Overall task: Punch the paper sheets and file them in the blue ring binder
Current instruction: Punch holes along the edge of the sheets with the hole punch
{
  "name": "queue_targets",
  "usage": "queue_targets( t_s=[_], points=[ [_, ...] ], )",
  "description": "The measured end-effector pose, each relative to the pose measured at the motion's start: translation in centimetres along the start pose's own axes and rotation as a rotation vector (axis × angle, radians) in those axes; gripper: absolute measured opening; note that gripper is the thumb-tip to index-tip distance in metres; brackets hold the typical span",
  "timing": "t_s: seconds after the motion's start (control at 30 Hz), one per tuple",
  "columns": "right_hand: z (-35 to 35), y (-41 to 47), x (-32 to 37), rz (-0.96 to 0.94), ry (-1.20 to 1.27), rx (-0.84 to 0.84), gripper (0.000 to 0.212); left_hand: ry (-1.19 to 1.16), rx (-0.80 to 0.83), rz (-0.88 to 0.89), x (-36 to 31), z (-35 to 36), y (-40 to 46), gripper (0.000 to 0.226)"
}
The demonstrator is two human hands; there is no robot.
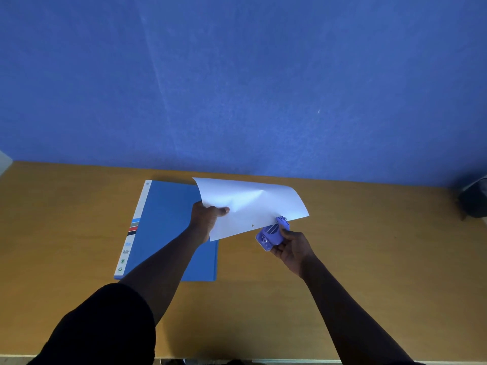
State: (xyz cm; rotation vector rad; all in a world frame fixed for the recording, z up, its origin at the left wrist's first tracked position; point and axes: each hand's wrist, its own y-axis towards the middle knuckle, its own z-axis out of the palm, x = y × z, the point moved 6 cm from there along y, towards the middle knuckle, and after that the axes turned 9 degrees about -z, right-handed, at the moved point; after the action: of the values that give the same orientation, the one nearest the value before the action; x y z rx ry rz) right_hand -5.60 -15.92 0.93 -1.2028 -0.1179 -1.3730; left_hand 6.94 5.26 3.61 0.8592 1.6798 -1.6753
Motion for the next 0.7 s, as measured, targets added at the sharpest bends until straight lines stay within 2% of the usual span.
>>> queue_targets(
  t_s=[0.27, 0.4, 0.47, 0.6, 0.7],
  points=[
    [-0.7, 0.9, 1.1, -0.016, 0.029, 0.056, 0.024, -0.004, -0.011, 0.011, 0.5, 1.4, 0.4, 0.021],
    [-1.0, 1.6, 1.2, -0.048, -0.079, 0.094, 0.030, -0.012, -0.034, 0.024, 0.6, 1.6, 0.6, 0.020],
    [-1.4, 1.8, 1.4, -0.068, -0.141, 0.065, 0.024, -0.023, -0.042, 0.021, 0.6, 1.4, 0.8, 0.021],
    [-2.1, 2.4, 1.8, -0.085, -0.233, 0.029, 0.036, -0.052, -0.056, 0.018, 0.2, 0.9, 0.9, 0.021],
    [-2.4, 2.6, 1.9, -0.093, -0.252, 0.022, 0.035, -0.074, -0.077, 0.008, 0.2, 0.1, 1.2, 0.022]
  ],
)
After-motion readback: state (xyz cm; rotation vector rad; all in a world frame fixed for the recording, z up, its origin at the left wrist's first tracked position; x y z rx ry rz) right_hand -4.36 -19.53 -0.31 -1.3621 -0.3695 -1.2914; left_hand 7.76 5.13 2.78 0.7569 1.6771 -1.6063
